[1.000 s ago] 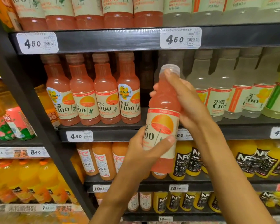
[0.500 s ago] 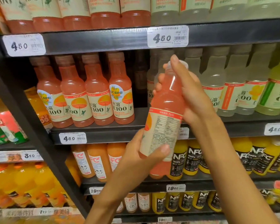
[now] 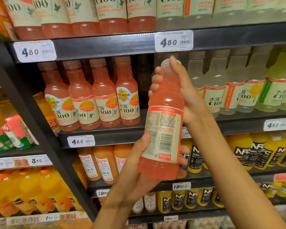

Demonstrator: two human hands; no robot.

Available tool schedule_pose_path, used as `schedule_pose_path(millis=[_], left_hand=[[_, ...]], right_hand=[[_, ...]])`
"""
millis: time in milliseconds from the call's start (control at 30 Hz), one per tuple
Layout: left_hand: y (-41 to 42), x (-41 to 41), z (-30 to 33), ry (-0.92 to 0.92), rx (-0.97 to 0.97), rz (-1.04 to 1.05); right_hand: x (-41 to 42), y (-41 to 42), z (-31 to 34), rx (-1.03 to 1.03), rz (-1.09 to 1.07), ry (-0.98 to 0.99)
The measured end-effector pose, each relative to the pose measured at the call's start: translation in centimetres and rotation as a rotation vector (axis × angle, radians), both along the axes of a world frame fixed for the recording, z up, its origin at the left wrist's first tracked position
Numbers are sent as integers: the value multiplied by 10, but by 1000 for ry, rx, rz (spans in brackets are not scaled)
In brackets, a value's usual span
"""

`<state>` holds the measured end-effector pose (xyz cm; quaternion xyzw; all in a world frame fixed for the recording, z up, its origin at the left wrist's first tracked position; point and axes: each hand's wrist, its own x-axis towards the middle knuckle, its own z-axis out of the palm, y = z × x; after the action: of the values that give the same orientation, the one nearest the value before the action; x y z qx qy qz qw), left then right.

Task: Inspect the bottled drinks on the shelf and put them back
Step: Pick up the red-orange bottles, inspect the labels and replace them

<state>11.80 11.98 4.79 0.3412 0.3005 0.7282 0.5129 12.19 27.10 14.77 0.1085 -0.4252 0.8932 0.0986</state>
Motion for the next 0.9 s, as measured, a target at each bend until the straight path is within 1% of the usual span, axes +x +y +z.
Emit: schedule_pose_path(millis=[33, 100, 167, 233, 300, 333, 400, 467, 500, 600, 667, 733, 800, 867, 900], left_hand=[[-3, -3, -2, 68, -37, 49], [-12, -14, -4, 259, -164, 230], [-20, -21, -4, 480, -254, 388], [-20, -17, -4, 655, -263, 449], [-12, -6, -7, 725, -269, 528], [-9, -2, -9, 727, -269, 573], [-8, 4, -14, 687, -265, 608], [-13, 6, -13, 543, -268, 530], [-16, 6, -12, 415, -249, 431], [-19, 9, -2, -32, -97, 63], [-17, 12, 4, -199, -33, -148], [-12, 15, 4, -271, 4, -218], [-8, 15, -2, -281, 23, -246], [-5, 14, -5, -215, 18, -210], [-3, 12, -5, -132, -16, -111]], right_hand=[[2, -2, 0, 7, -13, 18], [10, -2, -2, 58, -92, 47], [20, -3, -7, 188, -305, 60], [28, -7, -13, 284, -505, 52], [33, -13, -17, 304, -624, -15], [34, -15, -19, 311, -662, -59], [37, -15, -19, 321, -669, -117], [40, -12, -18, 290, -547, -116], [40, -10, -18, 265, -465, -102], [35, -6, -20, 137, -269, -79], [28, -7, -20, 13, -165, -55], [21, -11, -18, -66, -85, -8], [16, -12, -17, -75, -44, 45], [16, -9, -15, -62, -34, 67], [17, -5, -14, -48, -43, 61]])
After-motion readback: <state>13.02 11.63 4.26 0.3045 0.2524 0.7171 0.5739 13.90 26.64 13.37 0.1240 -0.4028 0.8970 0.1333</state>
